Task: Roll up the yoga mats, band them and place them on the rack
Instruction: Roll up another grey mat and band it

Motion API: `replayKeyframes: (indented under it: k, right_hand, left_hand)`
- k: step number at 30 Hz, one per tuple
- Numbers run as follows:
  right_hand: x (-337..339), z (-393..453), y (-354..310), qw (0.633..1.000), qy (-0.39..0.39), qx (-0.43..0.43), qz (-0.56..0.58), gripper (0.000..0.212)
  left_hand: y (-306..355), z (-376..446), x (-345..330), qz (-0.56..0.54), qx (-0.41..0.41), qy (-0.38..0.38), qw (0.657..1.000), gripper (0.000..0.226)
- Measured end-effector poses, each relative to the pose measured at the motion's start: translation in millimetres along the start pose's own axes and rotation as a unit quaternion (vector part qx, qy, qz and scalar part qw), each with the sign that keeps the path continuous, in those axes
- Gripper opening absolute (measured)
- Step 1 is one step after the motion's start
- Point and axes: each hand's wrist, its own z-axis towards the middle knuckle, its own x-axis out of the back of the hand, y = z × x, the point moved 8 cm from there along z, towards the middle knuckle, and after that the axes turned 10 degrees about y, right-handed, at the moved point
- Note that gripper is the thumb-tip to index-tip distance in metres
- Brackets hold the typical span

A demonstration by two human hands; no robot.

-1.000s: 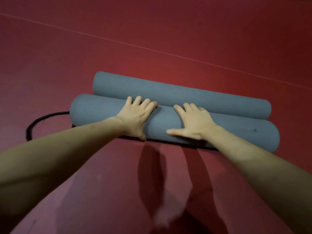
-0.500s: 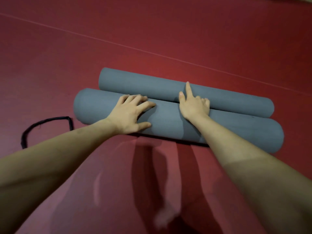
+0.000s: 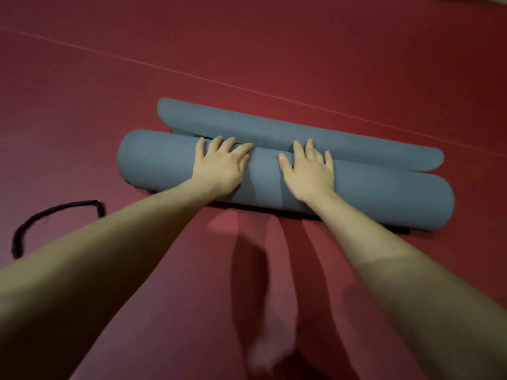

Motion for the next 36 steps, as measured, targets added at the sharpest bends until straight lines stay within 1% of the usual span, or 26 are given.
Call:
replayKeyframes:
  k: [2, 4, 6, 8, 10, 11, 12, 13, 15, 16, 17, 18, 21, 24, 28, 32, 36]
  right_hand:
    - [0.0, -4.0, -1.6, 1.0, -0.003, 0.021, 0.014, 0.066]
    - [2.9, -13.3, -3.6, 0.998, 0.023, 0.055, 0.032, 0.074]
    - [3.5, -26.4, -5.6, 0.993, 0.052, 0.101, 0.028, 0.09]
    - [-3.0, -36.0, -4.5, 0.988, 0.053, 0.14, -0.025, 0.112]
    - [-8.3, -34.2, -3.0, 0.983, 0.048, 0.157, -0.086, 0.127]
    - [-9.3, -30.1, -2.9, 0.981, 0.047, 0.157, -0.105, 0.13]
    - [-9.8, -24.8, -3.4, 0.98, 0.043, 0.155, -0.118, 0.132]
    - [-10.6, -18.7, -3.7, 0.98, 0.035, 0.151, -0.128, 0.133]
    - [-12.1, -6.0, -3.6, 0.978, 0.018, 0.145, -0.146, 0.131]
    - [-11.6, -0.5, -4.1, 0.977, 0.014, 0.145, -0.157, 0.129]
    - [-9.6, 3.4, -5.8, 0.973, 0.014, 0.151, -0.172, 0.126]
    - [-7.7, 5.4, -7.9, 0.968, 0.02, 0.161, -0.189, 0.121]
    - [-4.5, 2.6, -10.7, 0.955, 0.055, 0.181, -0.228, 0.107]
    - [-1.2, -9.3, -10.3, 0.951, 0.078, 0.192, -0.229, 0.101]
    - [4.7, -29.2, -8.3, 0.95, 0.062, 0.231, -0.202, 0.109]
    - [12.3, -57.0, -12.7, 0.952, 0.014, 0.246, -0.183, 0.112]
    - [21.5, -83.4, -18.1, 0.946, -0.011, 0.268, -0.185, 0.116]
  left_hand:
    - [-1.4, 18.2, -2.5, -0.006, 0.013, -0.035, 0.999, 0.043]
    - [-2.6, 31.2, -1.5, -0.004, 0.029, -0.049, 0.998, 0.043]
    - [-3.5, 37.9, -1.2, -0.004, 0.052, -0.037, 0.998, 0.042]
    - [-1.5, 37.4, 2.0, 0.002, 0.058, 0.006, 0.998, 0.04]
    - [0.5, 29.6, 9.6, -0.002, 0.032, 0.072, 0.997, 0.041]
    - [2.5, 24.8, 11.3, -0.007, 0.0, 0.086, 0.996, 0.049]
    - [4.8, 20.2, 9.9, -0.006, -0.039, 0.072, 0.997, 0.063]
    - [6.7, 16.1, 6.5, 0.011, -0.077, 0.036, 0.996, 0.077]
    - [8.9, 13.6, -2.5, 0.093, -0.131, -0.031, 0.987, 0.105]
    - [9.3, 16.0, -3.7, 0.133, -0.142, -0.044, 0.98, 0.119]
    - [10.5, 18.9, -2.4, 0.164, -0.146, -0.044, 0.975, 0.129]
    - [12.3, 21.1, -1.4, 0.185, -0.144, -0.039, 0.971, 0.133]
    - [18.4, 19.1, 0.6, 0.211, -0.137, -0.017, 0.968, 0.128]
    - [21.2, 5.6, 2.8, 0.204, -0.144, 0.001, 0.968, 0.121]
    - [20.4, -15.6, 3.9, 0.167, -0.145, -0.028, 0.975, 0.121]
    - [22.3, -39.6, 10.1, 0.157, -0.151, -0.062, 0.974, 0.121]
    - [23.3, -68.2, 17.2, 0.151, -0.18, -0.079, 0.969, 0.118]
